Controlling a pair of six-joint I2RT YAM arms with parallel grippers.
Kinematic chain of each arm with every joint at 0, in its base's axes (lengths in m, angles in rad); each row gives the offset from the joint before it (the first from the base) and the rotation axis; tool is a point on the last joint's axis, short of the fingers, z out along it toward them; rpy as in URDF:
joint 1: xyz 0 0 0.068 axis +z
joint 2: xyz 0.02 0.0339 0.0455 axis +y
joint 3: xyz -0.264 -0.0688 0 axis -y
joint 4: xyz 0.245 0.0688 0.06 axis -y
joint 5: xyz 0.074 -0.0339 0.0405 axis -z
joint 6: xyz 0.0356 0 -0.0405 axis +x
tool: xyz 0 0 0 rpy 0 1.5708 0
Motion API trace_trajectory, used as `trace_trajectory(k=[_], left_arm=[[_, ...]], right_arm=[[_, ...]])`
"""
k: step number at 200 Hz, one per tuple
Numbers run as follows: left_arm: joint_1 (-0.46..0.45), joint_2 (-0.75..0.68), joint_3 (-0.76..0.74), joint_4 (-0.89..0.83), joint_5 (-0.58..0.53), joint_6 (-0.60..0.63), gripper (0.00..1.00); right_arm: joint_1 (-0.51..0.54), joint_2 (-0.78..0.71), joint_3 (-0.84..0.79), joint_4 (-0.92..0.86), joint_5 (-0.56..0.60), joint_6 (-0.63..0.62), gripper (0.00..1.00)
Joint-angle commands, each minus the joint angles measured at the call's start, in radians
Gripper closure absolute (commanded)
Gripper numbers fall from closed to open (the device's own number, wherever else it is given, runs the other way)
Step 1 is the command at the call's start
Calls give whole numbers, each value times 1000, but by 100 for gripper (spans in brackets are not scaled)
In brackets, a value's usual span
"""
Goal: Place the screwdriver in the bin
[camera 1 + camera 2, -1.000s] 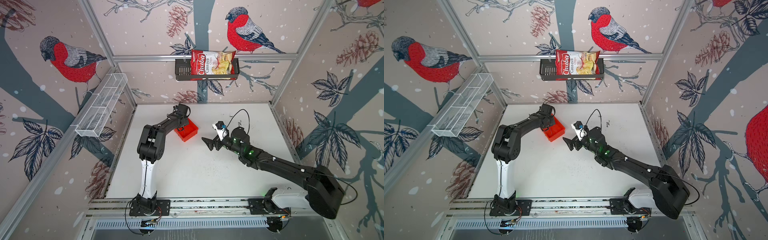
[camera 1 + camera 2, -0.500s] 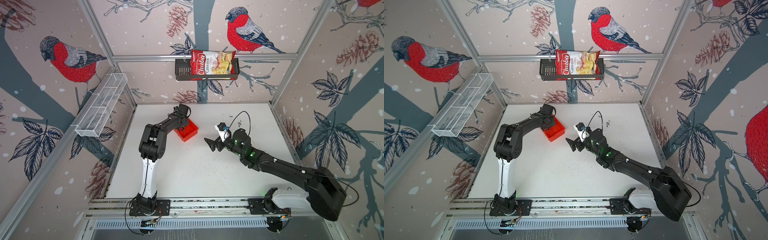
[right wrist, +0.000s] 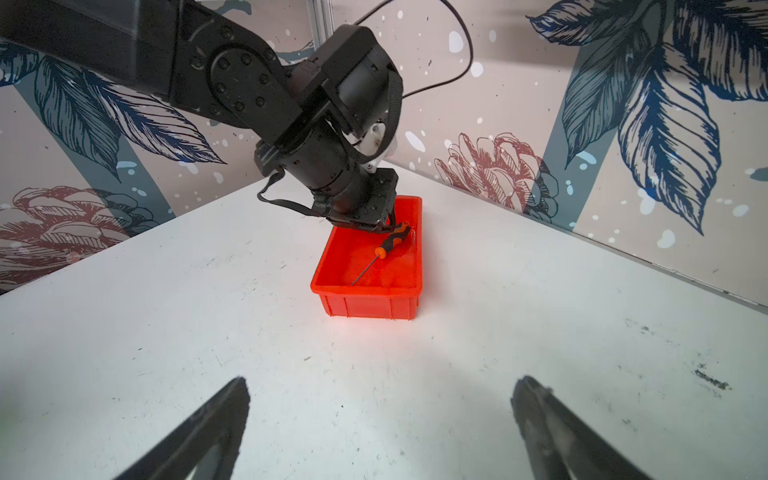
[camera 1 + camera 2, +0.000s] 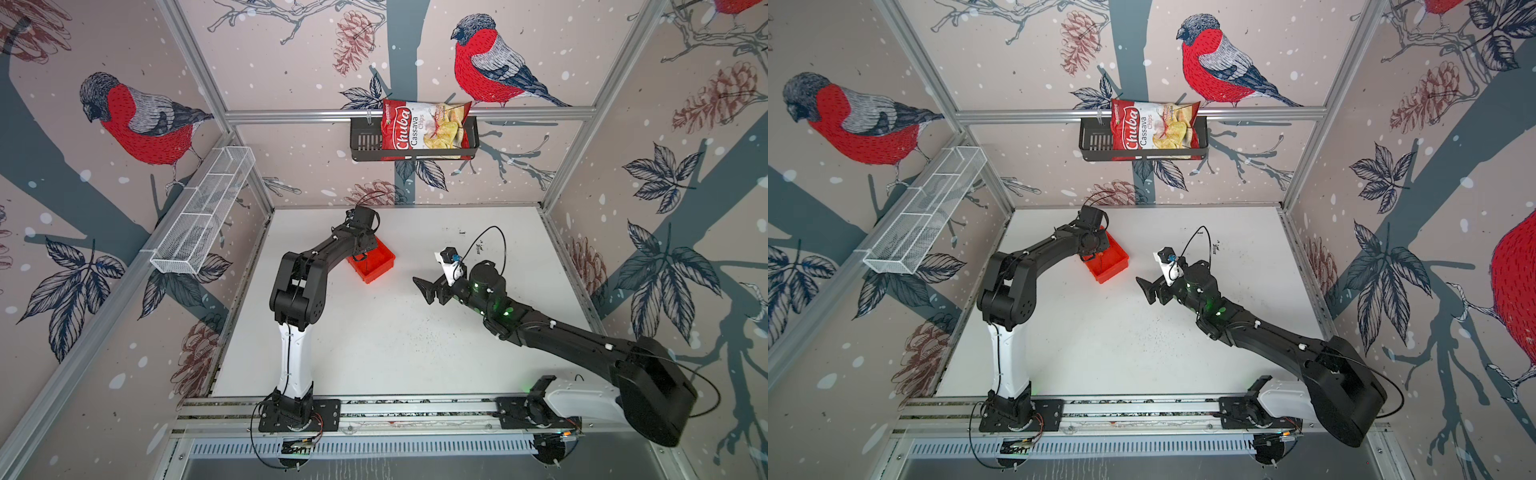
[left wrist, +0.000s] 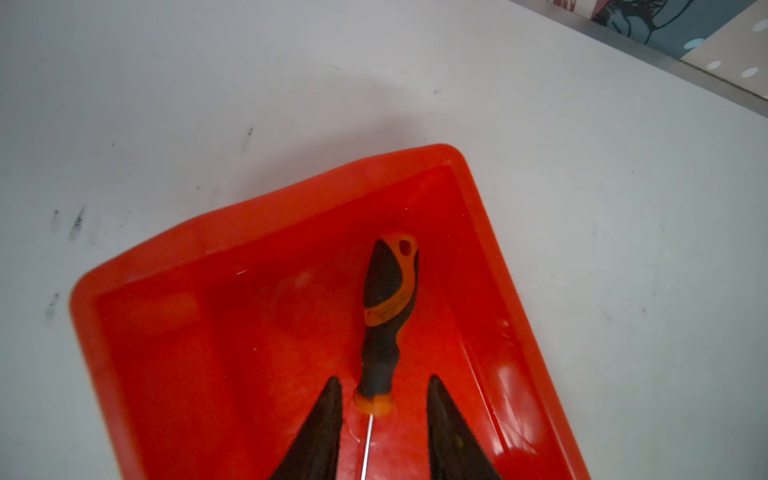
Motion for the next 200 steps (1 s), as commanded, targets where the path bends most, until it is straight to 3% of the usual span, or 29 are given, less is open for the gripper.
trace_trajectory(k=[1, 36, 46, 59, 81, 84, 95, 142, 176, 200], left_arm=[[0, -49, -13, 32, 12, 14, 60], [-1, -121, -33, 40, -5, 25, 48], [0, -150, -51, 58, -11, 35, 41], [0, -192, -86, 90, -27, 48, 21], [-1, -279, -162, 149, -84, 73, 15], [-1, -291, -174, 157, -95, 78, 7], [0, -340, -228, 203, -130, 100, 2], [1, -563, -539, 501, -243, 236, 1], [1, -673, -765, 726, -318, 352, 1], [2, -733, -920, 928, -380, 466, 3]], right_arm=[[-15, -26, -9, 55, 18, 23, 1], [-56, -77, -31, 56, 11, 29, 0], [-75, -95, -43, 58, 10, 32, 1], [-105, -118, -58, 55, 10, 41, 0], [-167, -166, -90, 54, 38, 64, 0], [-175, -172, -95, 57, 49, 70, 0], [-208, -193, -118, 66, 111, 86, 1], [-369, -257, -253, 143, 435, 129, 1], [-522, -285, -343, 187, 509, 142, 0], [-617, -284, -407, 246, 493, 132, 1]])
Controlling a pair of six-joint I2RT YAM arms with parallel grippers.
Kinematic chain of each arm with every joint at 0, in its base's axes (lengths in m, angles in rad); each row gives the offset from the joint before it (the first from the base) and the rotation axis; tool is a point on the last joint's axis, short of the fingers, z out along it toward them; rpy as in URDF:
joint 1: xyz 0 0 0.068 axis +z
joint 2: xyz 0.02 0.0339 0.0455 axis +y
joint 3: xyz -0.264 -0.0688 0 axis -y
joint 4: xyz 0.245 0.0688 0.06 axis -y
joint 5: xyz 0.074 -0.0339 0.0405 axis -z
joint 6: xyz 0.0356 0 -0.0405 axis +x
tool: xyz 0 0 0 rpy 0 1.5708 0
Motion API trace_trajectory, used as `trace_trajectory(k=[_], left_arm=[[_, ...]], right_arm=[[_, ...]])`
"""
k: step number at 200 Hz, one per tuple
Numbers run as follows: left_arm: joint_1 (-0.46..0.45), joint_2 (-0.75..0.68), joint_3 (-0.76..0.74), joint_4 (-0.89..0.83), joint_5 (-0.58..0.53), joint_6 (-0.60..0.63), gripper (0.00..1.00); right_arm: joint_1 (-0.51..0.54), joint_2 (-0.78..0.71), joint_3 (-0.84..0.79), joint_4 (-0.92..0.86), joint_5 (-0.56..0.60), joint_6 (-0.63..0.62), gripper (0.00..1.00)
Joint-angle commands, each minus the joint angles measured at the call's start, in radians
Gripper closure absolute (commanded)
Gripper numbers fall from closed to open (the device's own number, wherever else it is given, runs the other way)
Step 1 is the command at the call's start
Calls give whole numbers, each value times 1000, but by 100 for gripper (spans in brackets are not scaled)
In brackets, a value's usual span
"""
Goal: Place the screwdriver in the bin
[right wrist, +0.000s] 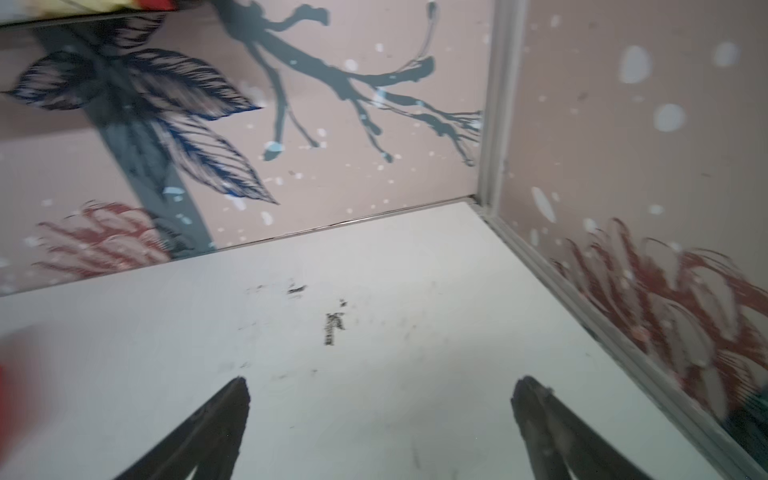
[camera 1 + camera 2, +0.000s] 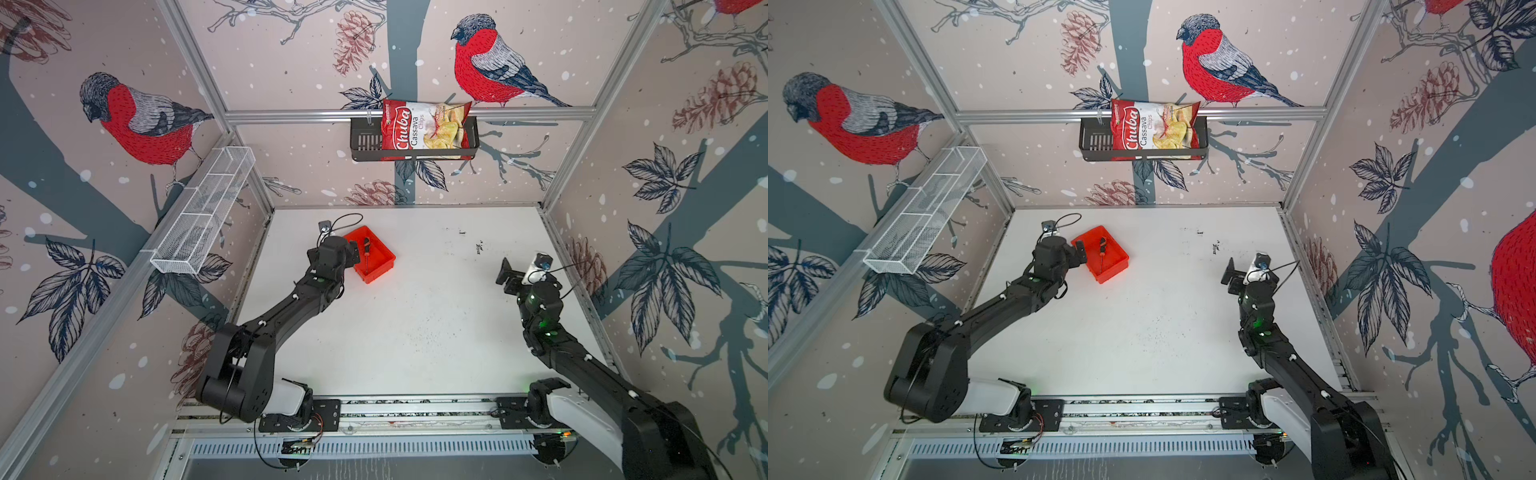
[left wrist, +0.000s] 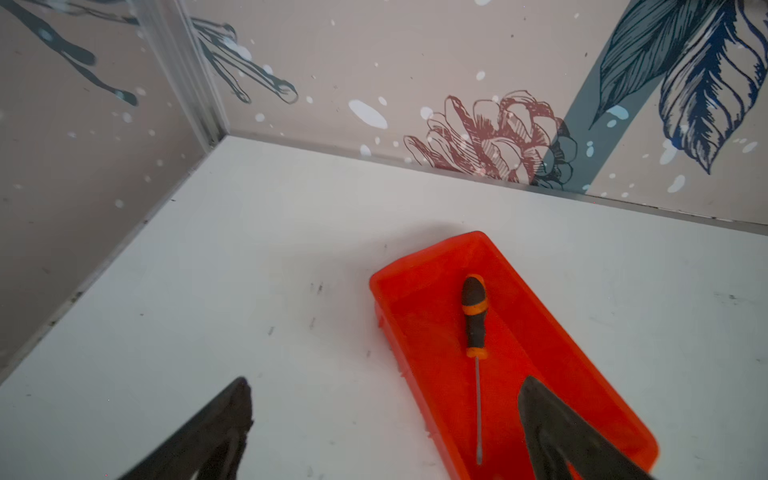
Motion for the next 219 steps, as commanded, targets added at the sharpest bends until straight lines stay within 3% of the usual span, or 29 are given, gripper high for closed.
trace_trajectory(k=[1, 37, 62, 68, 75, 107, 138, 165, 186, 201, 219], left_arm=[[2, -45, -109, 302, -95, 150, 3], [13, -64, -342, 700, -90, 330, 3], [64, -15, -436, 878, -79, 346, 3], [69, -20, -428, 843, -98, 325, 4], [86, -32, -420, 804, -46, 341, 3], [140, -19, -442, 851, -15, 350, 3], [213, -24, -440, 772, 64, 273, 3], [237, 23, -504, 897, 100, 257, 0], [266, 119, -534, 1025, 158, 241, 0], [279, 187, -549, 1117, 177, 235, 0], [282, 169, -531, 1039, 183, 227, 0]], right_arm=[[-67, -1, -47, 107, 38, 3, 1], [-147, 42, -130, 277, -31, 3, 0], [-166, 118, -131, 342, -45, 6, 1], [-169, 138, -131, 365, -49, 5, 1], [-171, 162, -131, 389, -53, 4, 1], [-190, 296, -149, 573, -62, 21, 1], [-197, 445, -126, 656, -124, 2, 1], [-196, 546, -110, 735, -146, -13, 1], [-198, 532, -63, 615, -148, -2, 1], [-194, 544, -61, 633, -144, -11, 1], [-192, 544, -55, 618, -139, -11, 1]])
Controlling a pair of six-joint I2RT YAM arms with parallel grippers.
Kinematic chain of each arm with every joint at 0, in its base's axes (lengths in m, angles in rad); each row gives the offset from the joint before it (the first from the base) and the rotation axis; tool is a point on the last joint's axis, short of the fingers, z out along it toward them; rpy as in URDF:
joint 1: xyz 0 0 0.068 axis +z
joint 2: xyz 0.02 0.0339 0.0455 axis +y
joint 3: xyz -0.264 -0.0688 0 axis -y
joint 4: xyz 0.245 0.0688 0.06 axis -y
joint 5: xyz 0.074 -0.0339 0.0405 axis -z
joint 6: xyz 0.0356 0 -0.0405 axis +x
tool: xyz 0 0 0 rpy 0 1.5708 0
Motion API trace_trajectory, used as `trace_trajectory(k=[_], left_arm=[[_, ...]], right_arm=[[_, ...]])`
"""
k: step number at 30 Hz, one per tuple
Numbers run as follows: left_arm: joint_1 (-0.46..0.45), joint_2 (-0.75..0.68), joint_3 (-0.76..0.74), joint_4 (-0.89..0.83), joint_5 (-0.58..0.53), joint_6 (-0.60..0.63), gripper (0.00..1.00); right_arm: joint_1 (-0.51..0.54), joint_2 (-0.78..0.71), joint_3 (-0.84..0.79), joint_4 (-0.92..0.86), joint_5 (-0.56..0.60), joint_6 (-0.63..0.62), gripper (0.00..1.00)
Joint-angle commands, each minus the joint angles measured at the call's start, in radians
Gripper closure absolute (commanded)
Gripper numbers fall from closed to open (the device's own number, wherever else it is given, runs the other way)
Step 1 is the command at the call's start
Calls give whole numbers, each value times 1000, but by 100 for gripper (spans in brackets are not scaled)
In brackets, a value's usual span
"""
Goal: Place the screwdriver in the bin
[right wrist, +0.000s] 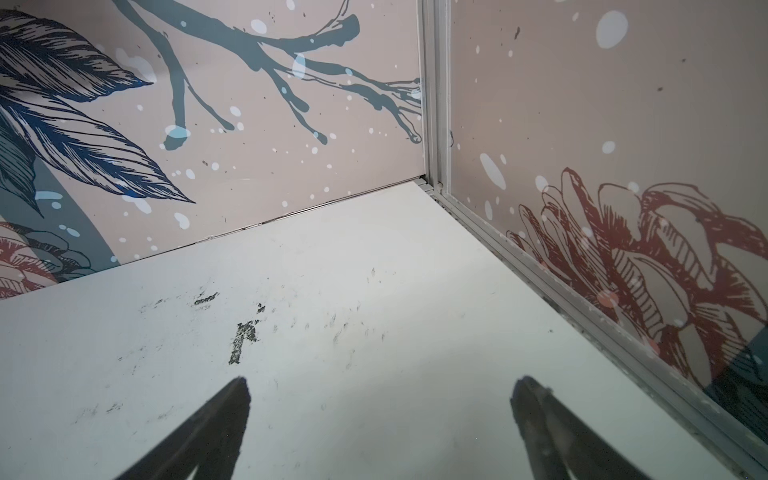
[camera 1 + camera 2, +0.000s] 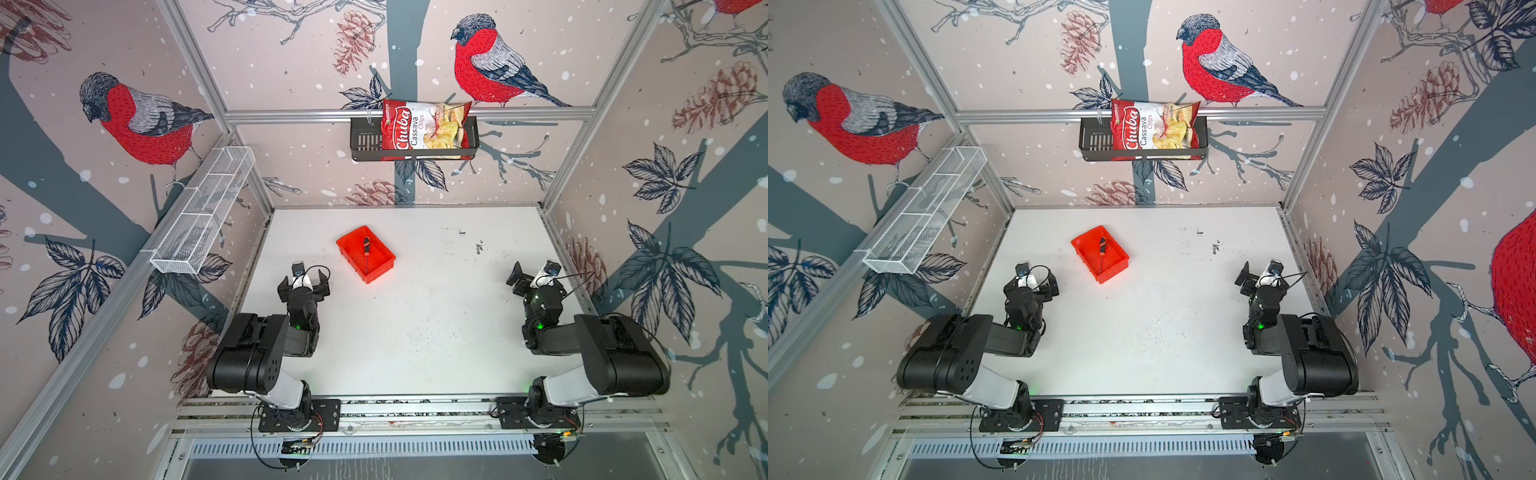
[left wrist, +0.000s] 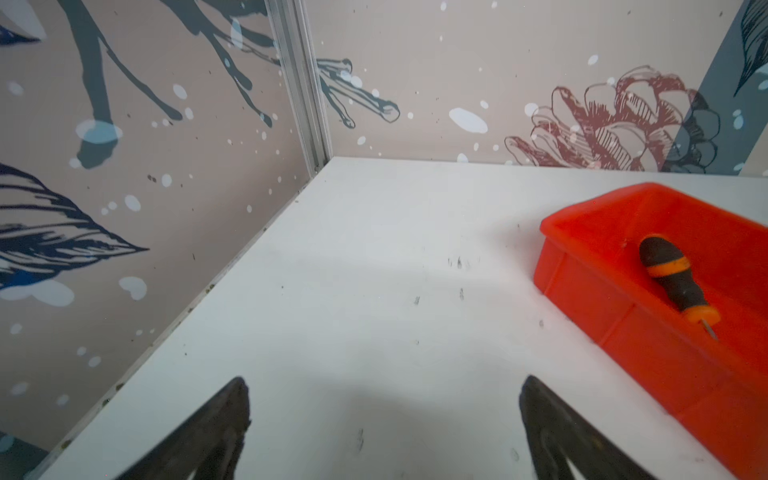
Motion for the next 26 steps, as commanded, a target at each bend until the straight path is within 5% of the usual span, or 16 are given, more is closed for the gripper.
trace_trajectory(k=[1, 26], left_arm=[[7, 2, 13, 103, 47, -26, 0], [-11, 14, 15, 125, 36, 0, 1]], right_arm=[[4, 5, 9, -3, 2, -11, 1], [24, 8, 21, -23, 30, -26, 1]])
